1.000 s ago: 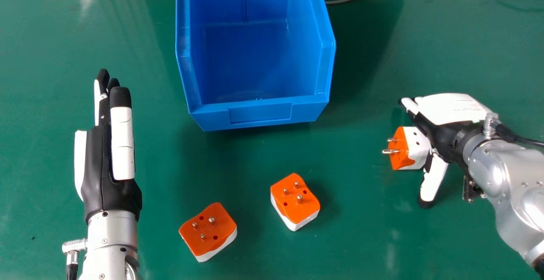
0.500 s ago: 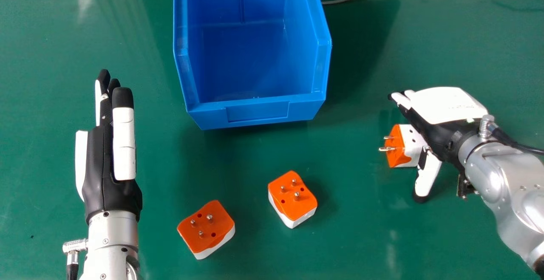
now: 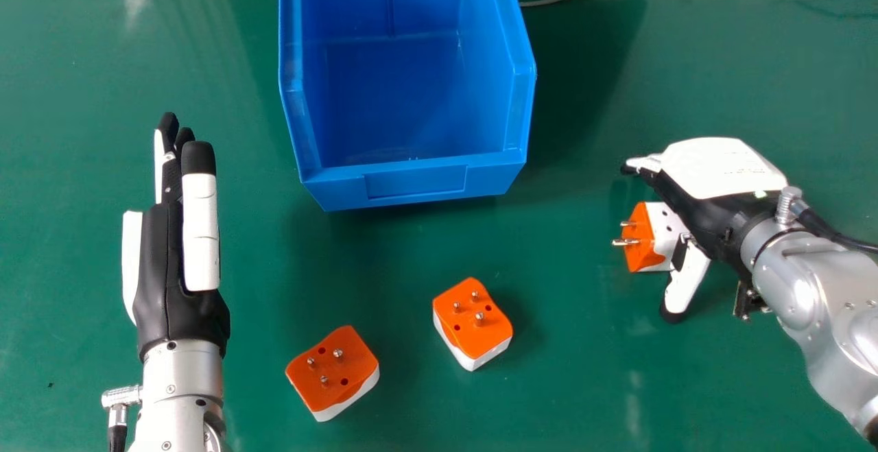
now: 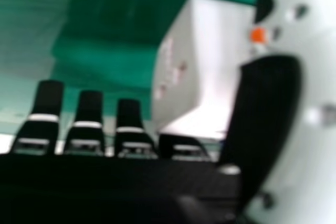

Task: Pick all objects and put in blue box

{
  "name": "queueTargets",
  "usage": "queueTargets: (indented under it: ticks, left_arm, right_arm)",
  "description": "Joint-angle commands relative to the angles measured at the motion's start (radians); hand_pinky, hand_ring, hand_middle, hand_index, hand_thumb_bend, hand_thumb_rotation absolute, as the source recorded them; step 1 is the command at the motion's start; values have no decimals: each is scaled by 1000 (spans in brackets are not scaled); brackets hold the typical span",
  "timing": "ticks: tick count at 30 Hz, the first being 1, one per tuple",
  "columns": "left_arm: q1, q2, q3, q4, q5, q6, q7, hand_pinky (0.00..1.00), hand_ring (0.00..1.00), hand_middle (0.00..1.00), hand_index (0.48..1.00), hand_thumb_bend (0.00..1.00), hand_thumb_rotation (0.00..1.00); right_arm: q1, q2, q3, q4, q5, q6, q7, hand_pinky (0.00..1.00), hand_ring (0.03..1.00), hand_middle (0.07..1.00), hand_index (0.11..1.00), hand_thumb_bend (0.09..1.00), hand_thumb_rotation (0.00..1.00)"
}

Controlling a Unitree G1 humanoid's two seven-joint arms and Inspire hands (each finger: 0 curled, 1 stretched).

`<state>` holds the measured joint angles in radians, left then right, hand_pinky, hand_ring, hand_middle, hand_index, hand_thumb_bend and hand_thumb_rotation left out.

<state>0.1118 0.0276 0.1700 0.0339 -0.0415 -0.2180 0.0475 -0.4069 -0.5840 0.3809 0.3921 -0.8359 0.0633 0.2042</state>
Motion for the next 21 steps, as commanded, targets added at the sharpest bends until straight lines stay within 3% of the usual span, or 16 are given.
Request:
queueTargets:
  ticks: [1, 8, 9, 12, 14, 15, 20, 21]
  left_arm:
    - [-5, 4, -1, -11, 2, -13, 1, 1000, 1000, 1000, 1000, 889, 1000]
    - [-1, 5, -1, -19, 9, -9, 7, 1000, 1000, 1000, 1000, 893, 1000]
    - [-1, 4, -1, -21, 5, -8, 5, 1000, 1000, 1000, 1000, 893, 1000]
    - [-3, 3, 1, -21, -5, -7, -1, 1000, 1000, 1000, 1000, 893, 1000]
    - [-3, 6, 1, -17, 3, -8, 2, 1000, 1000, 1000, 1000, 893, 1000]
    - [-3, 8, 2, -15, 5, -10, 2, 1000, 1000, 1000, 1000, 889, 1000]
    - [-4, 11, 1, -11, 9, -16, 1, 1000, 1000, 1000, 1000, 889, 1000]
    - [-4, 10, 2, -13, 3, -12, -2, 1000, 1000, 1000, 1000, 889, 1000]
  right_arm:
    - [-14, 11, -12, -7, 16, -15, -32, 716, 823, 877, 836, 936, 74]
    - [-29, 14, 1, 7, 6, 13, -8, 670, 788, 859, 814, 932, 59]
    - [-30, 15, 3, 8, 4, 18, -7, 632, 746, 817, 790, 919, 47]
    - [-34, 21, 2, 9, 10, 29, 0, 632, 746, 817, 790, 919, 47]
    - [-33, 24, -1, 8, 14, 33, -8, 632, 746, 817, 790, 919, 47]
    - [-32, 24, -1, 6, 13, 34, -13, 576, 687, 751, 764, 849, 37]
    - [-26, 32, -9, 8, 14, 43, -56, 576, 687, 751, 764, 849, 37]
    - [-23, 35, -11, 3, 13, 49, -65, 532, 626, 702, 722, 781, 30]
